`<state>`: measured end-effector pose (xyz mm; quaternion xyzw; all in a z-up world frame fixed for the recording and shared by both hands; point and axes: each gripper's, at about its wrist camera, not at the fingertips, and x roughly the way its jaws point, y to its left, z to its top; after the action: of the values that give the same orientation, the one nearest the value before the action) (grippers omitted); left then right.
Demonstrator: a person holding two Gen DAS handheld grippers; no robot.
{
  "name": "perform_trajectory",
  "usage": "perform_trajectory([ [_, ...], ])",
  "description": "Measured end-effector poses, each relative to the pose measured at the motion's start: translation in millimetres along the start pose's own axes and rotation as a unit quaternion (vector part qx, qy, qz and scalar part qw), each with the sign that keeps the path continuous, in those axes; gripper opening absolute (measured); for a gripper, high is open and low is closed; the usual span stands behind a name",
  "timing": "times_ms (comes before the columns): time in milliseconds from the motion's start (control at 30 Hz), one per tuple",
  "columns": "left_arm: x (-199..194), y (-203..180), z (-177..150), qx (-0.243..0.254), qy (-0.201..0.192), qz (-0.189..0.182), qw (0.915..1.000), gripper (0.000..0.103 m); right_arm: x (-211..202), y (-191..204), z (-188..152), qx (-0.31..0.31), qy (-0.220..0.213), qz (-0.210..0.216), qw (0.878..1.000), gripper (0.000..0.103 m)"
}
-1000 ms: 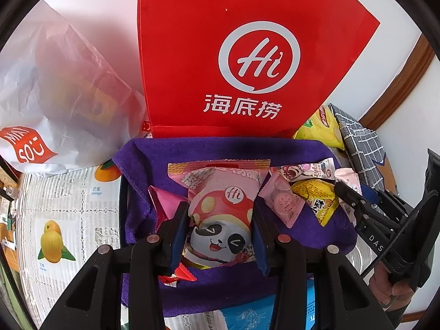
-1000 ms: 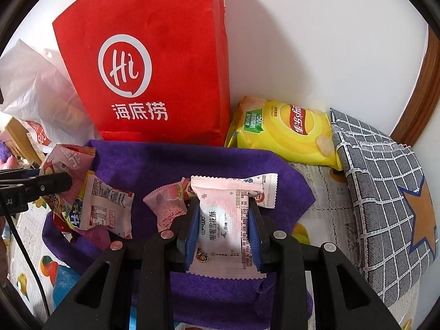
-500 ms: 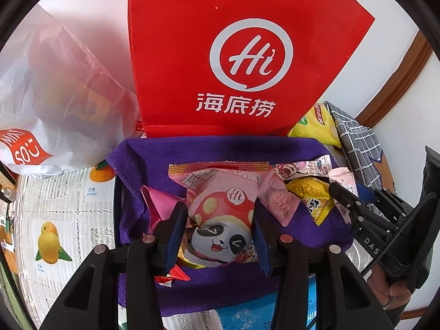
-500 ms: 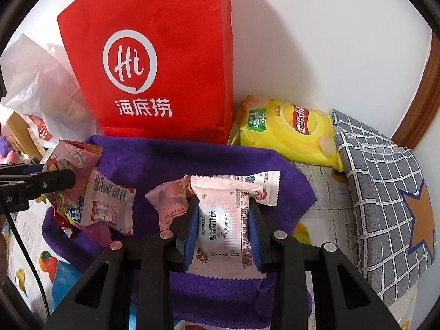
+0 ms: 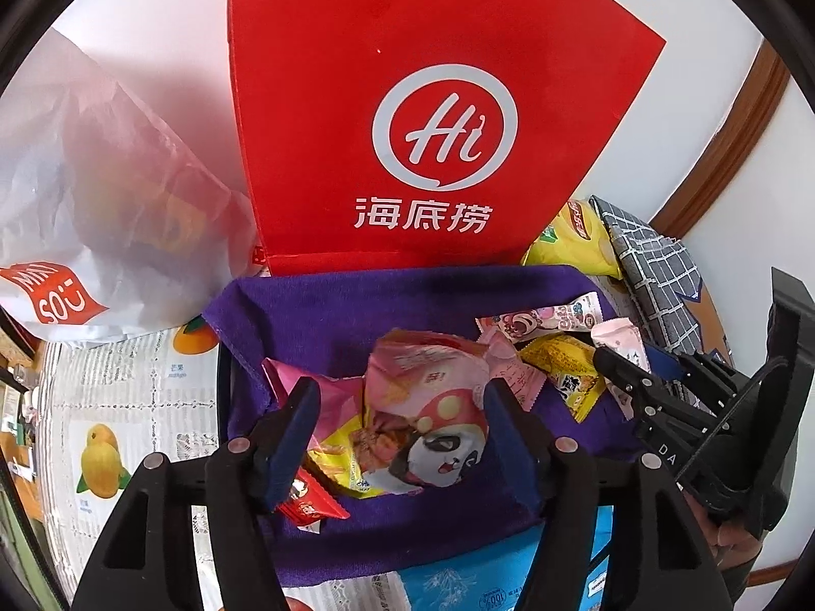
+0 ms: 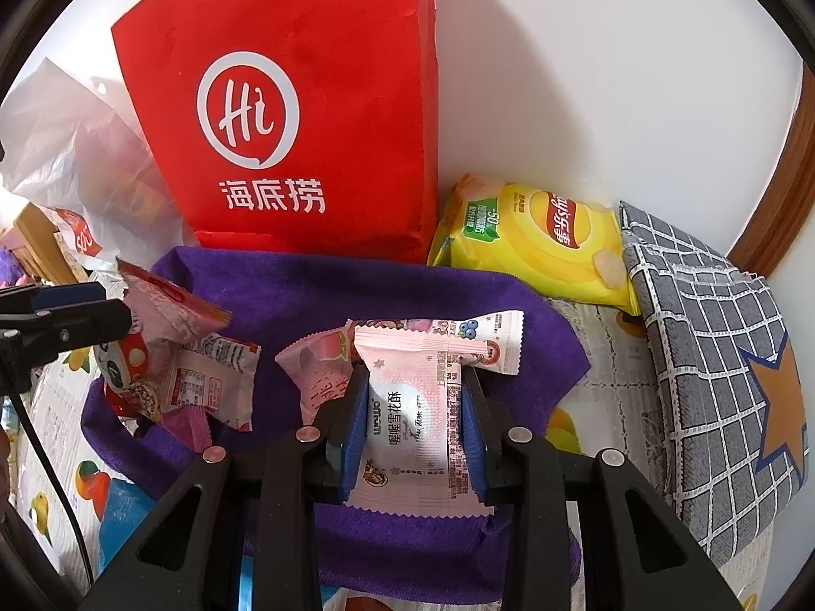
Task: Organize snacks
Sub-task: 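Lower both packets onto the towel and open both grippers, then pull both open grippers back from the towel toward the loose snacks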
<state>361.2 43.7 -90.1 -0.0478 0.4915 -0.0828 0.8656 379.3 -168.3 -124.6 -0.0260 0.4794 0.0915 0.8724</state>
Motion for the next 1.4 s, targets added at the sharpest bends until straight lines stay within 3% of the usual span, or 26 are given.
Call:
perform_trajectory([
  [267, -11, 8, 2, -0.013, -0.009, -0.007, 0.9998, 0.068, 2, 6, -4, -0.009, 0.012, 0.003, 1.0, 0.039],
  [400, -16, 8, 2, -0.016, -0.012, -0.013, 0.9997, 0.068, -1, 7, -7, 0.0, 0.015, 0.009, 1.0, 0.05],
  [500, -20, 6, 2, -0.016, -0.013, -0.022, 0.9996, 0.068, -6, 5, -9, 0.007, 0.016, 0.01, 1.0, 0.052],
  [733, -31, -5, 0, -0.004, -0.02, -0.027, 0.9994, 0.068, -40, -6, -15, 0.019, -0.001, -0.009, 1.0, 0.057],
  [967, -43, -25, -5, 0.015, -0.027, -0.022, 0.9993, 0.068, -80, -17, -29, 0.024, -0.021, -0.047, 0.998, 0.076],
  [1067, -50, -35, -9, 0.025, -0.038, -0.018, 0.9988, 0.068, -96, -21, -37, 0.027, -0.033, -0.069, 0.997, 0.077],
  [1167, -55, -47, -15, 0.03, -0.041, -0.017, 0.9986, 0.068, -108, -28, -45, 0.037, -0.033, -0.075, 0.996, 0.085],
  [1400, -78, -62, -46, 0.045, -0.058, -0.004, 0.9973, 0.068, -126, -38, -70, 0.074, -0.036, -0.093, 0.992, 0.088],
])
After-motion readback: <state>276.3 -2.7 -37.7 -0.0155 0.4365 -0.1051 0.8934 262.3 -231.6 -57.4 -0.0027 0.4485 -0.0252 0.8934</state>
